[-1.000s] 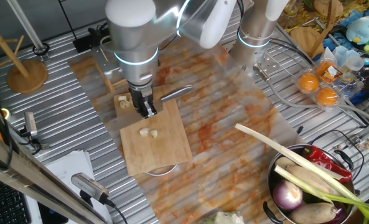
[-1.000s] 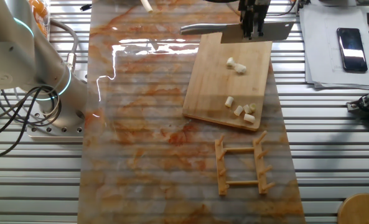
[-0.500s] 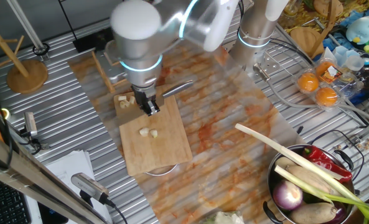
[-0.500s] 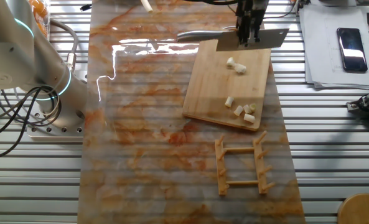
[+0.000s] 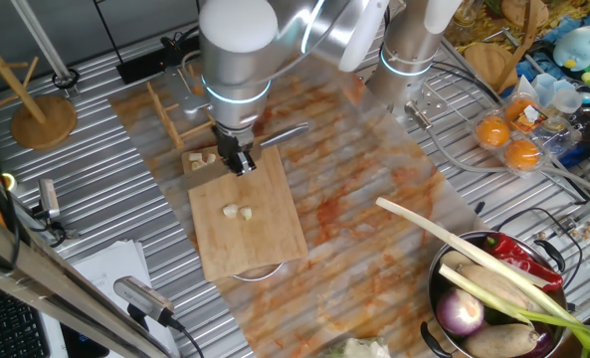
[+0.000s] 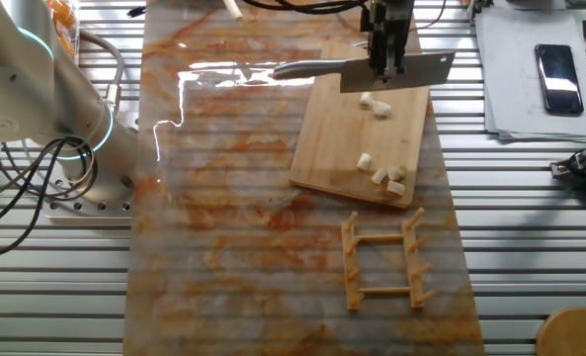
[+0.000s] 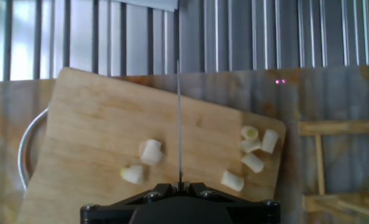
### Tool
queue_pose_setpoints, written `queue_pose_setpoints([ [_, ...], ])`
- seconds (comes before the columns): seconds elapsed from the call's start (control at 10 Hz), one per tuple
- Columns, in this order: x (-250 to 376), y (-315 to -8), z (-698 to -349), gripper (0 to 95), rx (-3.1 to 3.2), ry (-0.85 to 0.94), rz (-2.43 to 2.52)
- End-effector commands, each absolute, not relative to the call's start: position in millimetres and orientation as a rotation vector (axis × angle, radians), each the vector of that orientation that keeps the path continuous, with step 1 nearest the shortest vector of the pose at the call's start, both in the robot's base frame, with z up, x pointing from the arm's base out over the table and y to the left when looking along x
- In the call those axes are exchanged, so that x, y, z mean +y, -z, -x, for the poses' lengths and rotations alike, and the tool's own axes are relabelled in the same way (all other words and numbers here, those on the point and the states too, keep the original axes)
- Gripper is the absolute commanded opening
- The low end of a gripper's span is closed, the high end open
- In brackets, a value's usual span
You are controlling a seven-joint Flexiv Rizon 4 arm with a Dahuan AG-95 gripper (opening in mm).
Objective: Chop the scallions
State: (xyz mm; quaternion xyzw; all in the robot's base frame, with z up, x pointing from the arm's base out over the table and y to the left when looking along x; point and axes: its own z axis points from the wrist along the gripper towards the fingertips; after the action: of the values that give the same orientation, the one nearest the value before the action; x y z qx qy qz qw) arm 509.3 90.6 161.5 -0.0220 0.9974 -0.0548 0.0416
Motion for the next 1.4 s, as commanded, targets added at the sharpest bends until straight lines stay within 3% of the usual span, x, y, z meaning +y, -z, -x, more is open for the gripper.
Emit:
queue_pose_setpoints([
  [0.1, 94.9, -168.3, -511.6, 0.0, 3.063, 0.193, 0.17],
  [1.0, 98.2, -165.4, -520.6, 0.0, 3.099, 0.191, 0.139],
  [1.3, 98.2, -165.4, -520.6, 0.0, 3.068, -0.06, -0.083],
  [1.4, 98.2, -165.4, -520.6, 0.0, 3.071, -0.063, -0.162],
])
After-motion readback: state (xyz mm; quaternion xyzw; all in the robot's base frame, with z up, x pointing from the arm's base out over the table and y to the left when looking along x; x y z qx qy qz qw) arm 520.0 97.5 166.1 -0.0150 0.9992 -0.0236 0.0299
